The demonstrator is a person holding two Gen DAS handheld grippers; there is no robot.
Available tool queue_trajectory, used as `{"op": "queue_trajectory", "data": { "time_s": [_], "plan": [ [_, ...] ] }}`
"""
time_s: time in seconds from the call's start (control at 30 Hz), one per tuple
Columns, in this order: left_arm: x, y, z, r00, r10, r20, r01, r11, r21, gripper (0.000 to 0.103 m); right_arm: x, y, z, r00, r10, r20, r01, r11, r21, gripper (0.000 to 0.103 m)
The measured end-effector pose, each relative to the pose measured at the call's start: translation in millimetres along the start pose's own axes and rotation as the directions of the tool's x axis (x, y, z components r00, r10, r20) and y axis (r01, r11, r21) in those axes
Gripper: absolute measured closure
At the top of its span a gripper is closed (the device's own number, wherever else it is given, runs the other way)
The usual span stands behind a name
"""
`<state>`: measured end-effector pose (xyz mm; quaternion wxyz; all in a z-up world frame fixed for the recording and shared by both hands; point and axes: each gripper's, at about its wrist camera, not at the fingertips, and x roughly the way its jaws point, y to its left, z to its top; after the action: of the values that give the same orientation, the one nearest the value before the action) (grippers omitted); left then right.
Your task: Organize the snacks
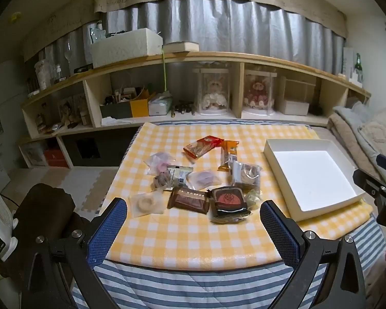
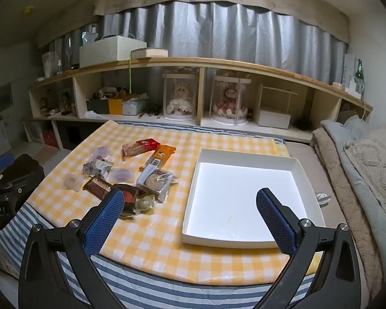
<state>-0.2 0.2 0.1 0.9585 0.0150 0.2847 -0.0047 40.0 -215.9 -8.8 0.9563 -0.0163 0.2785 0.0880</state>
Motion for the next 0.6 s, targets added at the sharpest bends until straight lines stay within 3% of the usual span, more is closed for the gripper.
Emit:
{"op": "queue_trajectory", "data": {
  "time_s": [0.6],
  "plan": [
    [4.4, 2.0, -9.5, 1.000, -0.003, -0.003, 0.003, 1.000, 0.004, 0.000, 0.4, 0.5, -0.3, 1.000, -0.002, -0.003, 0.002, 1.000, -0.002, 0.000]
  ]
}}
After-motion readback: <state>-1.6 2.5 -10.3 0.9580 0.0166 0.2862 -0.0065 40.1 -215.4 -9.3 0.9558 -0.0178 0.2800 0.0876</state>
